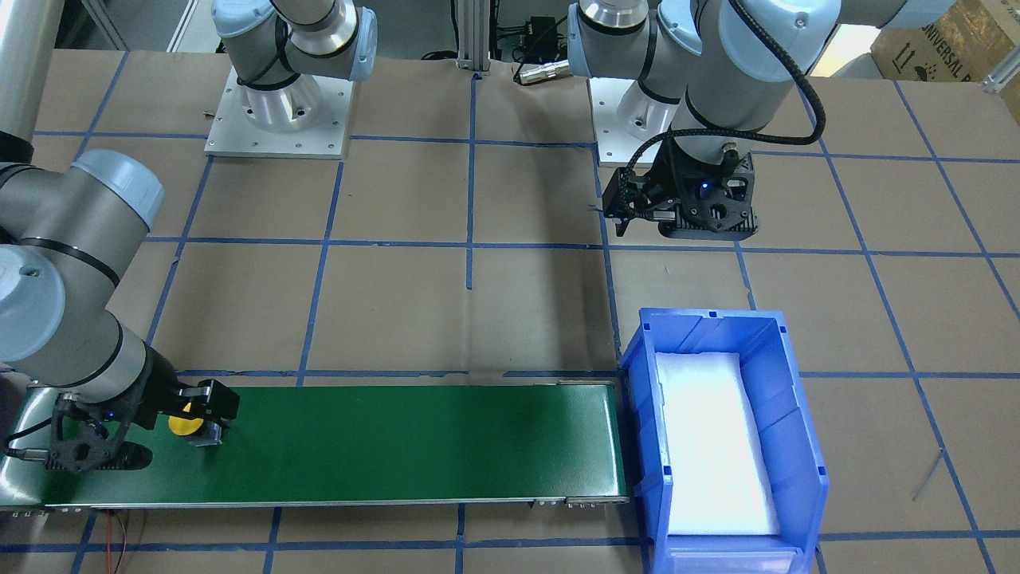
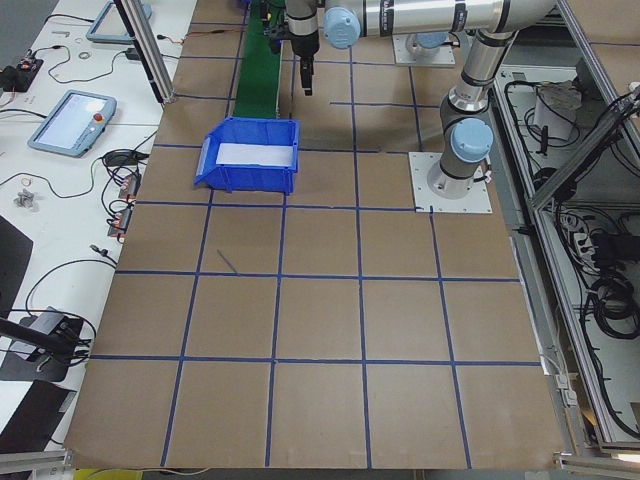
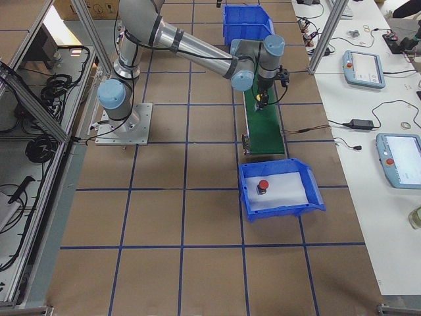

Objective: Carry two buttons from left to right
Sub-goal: 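Lower the right gripper and grasp the yellow button, then carry the yellow button with the right gripper into the far blue bin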

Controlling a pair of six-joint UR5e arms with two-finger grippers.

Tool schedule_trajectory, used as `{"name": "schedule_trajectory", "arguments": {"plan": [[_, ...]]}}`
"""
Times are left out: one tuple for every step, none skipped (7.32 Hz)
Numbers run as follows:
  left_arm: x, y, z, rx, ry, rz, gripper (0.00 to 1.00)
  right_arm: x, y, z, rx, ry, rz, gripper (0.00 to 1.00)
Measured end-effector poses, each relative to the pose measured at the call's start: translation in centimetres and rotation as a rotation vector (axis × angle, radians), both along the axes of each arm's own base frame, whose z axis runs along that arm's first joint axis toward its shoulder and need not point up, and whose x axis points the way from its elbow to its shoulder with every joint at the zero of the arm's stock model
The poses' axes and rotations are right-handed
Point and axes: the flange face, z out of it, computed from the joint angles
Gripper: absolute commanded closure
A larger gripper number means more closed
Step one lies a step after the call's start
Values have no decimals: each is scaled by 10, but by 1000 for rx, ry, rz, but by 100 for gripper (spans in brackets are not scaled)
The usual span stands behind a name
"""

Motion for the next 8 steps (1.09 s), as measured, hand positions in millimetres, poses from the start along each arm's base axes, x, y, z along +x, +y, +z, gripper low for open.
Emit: {"name": "schedule_trajectory", "arguments": {"plan": [[0,0,0,1,0,1,4,-1,0,0,2,5,1,50],[0,0,0,1,0,1,4,-2,0,0,2,11,3,67],[0,0,-1,2,1,1,4,-2,0,1,0,19,9,67],[0,0,-1,2,1,1,4,-3,-1,2,-2,24,21,67],[0,0,-1,3,1,1,4,-4,-2,6,-7,27,34,67],[0,0,-1,3,0,1,4,-7,-4,13,-22,32,49,68],[0,0,-2,4,1,1,4,-26,-8,30,-51,40,65,68],[0,0,-2,4,2,1,4,-66,-8,51,-86,53,70,68]]}}
